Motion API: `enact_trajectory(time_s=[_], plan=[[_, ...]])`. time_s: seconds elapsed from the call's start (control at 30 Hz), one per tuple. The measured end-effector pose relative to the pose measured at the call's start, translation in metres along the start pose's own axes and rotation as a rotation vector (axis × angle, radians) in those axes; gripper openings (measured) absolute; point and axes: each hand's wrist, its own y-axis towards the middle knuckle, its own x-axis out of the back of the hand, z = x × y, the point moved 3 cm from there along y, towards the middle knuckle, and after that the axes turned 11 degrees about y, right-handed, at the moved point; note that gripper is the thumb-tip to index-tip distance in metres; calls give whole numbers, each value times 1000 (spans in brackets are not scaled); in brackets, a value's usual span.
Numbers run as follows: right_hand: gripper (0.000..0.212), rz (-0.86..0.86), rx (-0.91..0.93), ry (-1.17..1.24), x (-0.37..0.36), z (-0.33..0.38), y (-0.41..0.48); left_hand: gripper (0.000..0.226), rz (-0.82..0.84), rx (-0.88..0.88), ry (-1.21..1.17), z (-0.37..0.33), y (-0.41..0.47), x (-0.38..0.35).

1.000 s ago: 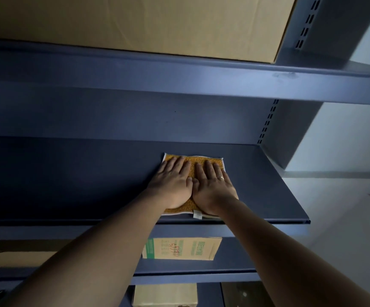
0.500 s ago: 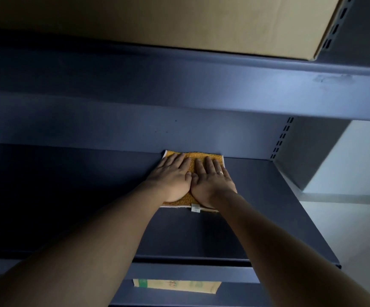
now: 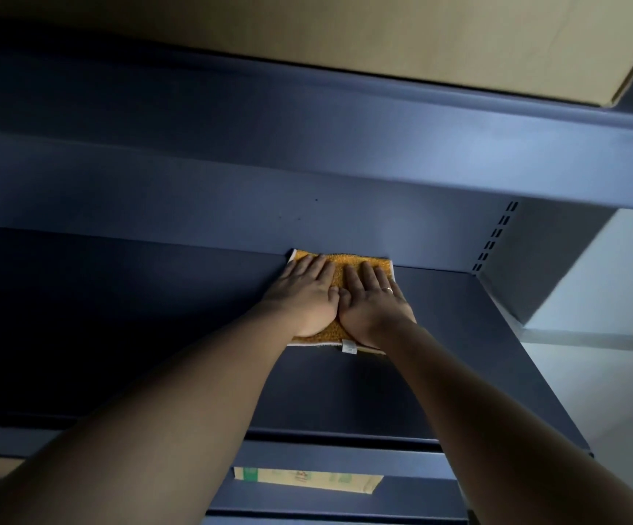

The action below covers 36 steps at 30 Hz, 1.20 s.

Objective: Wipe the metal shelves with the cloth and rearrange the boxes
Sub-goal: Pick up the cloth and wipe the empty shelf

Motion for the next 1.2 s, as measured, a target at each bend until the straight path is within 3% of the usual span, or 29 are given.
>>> enact_trajectory(time_s=[0.37, 1.2], plan=[[67, -3, 30, -4, -19, 59, 17, 59, -38, 21, 18, 62, -13, -3], [66, 7, 47, 24, -38, 82, -111, 62, 21, 7, 40, 40, -140, 1]])
